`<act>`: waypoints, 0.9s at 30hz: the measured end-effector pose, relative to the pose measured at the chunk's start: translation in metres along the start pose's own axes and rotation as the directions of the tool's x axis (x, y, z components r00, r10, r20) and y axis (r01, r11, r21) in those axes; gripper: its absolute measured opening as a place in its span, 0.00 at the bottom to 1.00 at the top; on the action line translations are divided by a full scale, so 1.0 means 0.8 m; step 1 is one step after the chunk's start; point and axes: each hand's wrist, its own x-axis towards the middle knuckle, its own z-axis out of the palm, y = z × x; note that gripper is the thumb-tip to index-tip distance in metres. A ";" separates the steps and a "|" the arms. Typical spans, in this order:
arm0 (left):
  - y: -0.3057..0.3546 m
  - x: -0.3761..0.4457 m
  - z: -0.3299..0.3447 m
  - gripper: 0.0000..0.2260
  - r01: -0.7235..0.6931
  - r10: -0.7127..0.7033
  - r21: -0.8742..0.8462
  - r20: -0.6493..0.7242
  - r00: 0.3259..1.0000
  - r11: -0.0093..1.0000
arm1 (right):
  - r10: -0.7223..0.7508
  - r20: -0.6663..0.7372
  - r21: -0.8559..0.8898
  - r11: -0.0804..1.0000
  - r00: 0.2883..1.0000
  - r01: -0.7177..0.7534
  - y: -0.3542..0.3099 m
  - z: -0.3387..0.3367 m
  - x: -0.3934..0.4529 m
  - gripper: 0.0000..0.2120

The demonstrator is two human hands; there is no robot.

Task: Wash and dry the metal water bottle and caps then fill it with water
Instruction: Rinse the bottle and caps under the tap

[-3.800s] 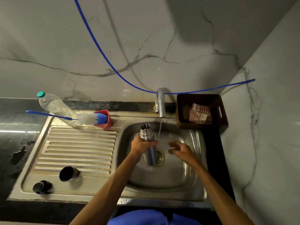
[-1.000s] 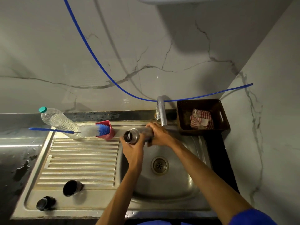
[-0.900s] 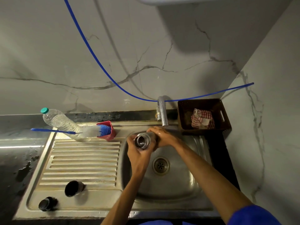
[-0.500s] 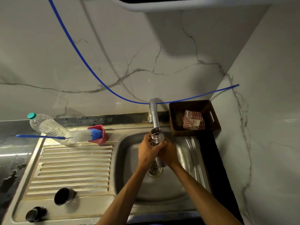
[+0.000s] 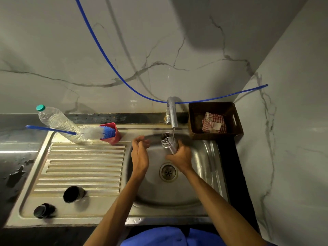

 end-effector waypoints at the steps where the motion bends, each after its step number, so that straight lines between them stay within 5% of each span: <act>1: -0.001 0.000 -0.006 0.11 0.011 -0.010 -0.022 0.013 1.000 1.000 | -0.035 0.027 -0.142 0.989 0.999 0.038 0.002 -0.005 -0.003 0.30; 2: -0.002 0.001 -0.011 0.11 0.023 -0.022 -0.043 0.026 0.999 0.999 | -0.123 0.038 -0.340 0.932 0.992 0.129 0.001 -0.011 -0.010 0.30; 5: -0.009 0.005 -0.026 0.13 0.068 -0.065 -0.082 0.036 0.997 0.994 | -0.415 0.168 -0.848 0.402 0.894 0.346 -0.011 -0.046 -0.026 0.32; 9: -0.024 0.008 -0.040 0.15 0.115 -0.113 -0.085 0.031 0.993 0.990 | -0.419 0.389 -0.921 -0.164 0.820 0.353 -0.057 -0.104 -0.045 0.27; 12: -0.021 -0.006 -0.040 0.12 0.032 -0.030 -0.031 0.056 0.998 0.999 | -0.337 0.514 -0.832 -0.418 0.789 0.364 -0.081 -0.131 -0.051 0.21; 20: -0.007 -0.032 -0.036 0.09 -0.288 0.266 0.240 0.122 0.956 0.927 | -0.364 0.511 -0.656 -0.750 0.779 0.079 -0.107 -0.145 -0.044 0.25; 27: -0.017 -0.032 -0.030 0.10 -0.377 0.316 0.330 0.224 0.922 0.865 | -0.295 0.488 -0.652 -0.748 0.821 0.119 -0.116 -0.145 -0.043 0.26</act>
